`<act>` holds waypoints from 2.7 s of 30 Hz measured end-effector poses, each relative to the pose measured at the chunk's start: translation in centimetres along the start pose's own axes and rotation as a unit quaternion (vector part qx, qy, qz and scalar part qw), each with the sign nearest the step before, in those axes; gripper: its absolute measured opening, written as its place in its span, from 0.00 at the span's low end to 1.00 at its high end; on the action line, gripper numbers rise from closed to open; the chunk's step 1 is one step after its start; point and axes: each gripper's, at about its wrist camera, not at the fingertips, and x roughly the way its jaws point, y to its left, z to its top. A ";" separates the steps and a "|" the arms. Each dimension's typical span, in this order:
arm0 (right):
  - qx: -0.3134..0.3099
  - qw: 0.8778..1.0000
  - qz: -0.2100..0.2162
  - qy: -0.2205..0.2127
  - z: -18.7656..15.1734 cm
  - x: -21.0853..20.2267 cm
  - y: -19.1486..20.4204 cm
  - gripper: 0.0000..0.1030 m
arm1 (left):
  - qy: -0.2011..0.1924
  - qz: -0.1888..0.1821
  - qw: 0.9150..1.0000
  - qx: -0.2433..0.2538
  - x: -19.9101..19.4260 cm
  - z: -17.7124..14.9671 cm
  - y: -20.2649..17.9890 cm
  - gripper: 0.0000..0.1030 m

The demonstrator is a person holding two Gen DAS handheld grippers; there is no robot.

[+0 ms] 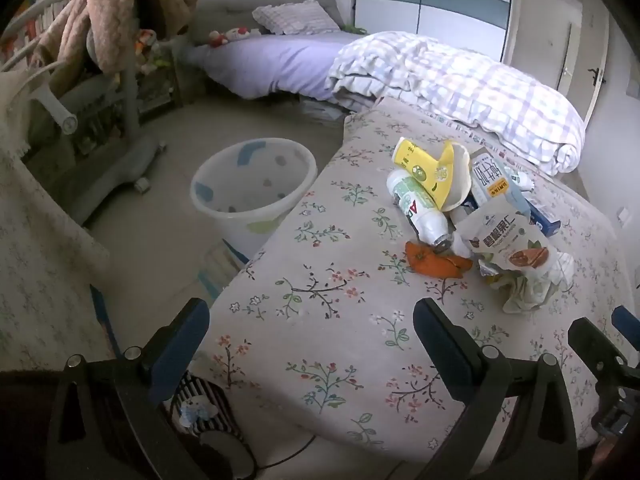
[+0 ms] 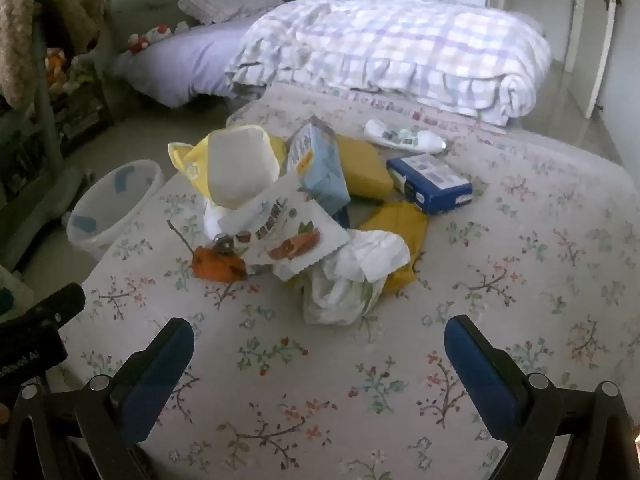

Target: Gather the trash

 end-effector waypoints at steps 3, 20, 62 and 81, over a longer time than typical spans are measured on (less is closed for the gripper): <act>-0.002 1.000 -0.001 -0.003 0.0 0.0 0.0 1.00 | -0.001 0.000 1.000 0.000 0.1 0.2 0.1 1.00; 0.004 1.000 0.002 0.004 -0.4 0.5 -0.2 1.00 | -0.004 0.005 1.000 0.001 -0.9 0.8 0.3 1.00; 0.009 1.000 0.002 0.010 -0.5 0.8 -0.3 1.00 | -0.014 0.009 1.000 0.005 -0.7 0.3 0.4 1.00; 0.022 1.000 -0.001 0.009 -0.3 0.4 -1.1 1.00 | -0.028 0.000 1.000 0.005 -1.3 0.6 0.3 1.00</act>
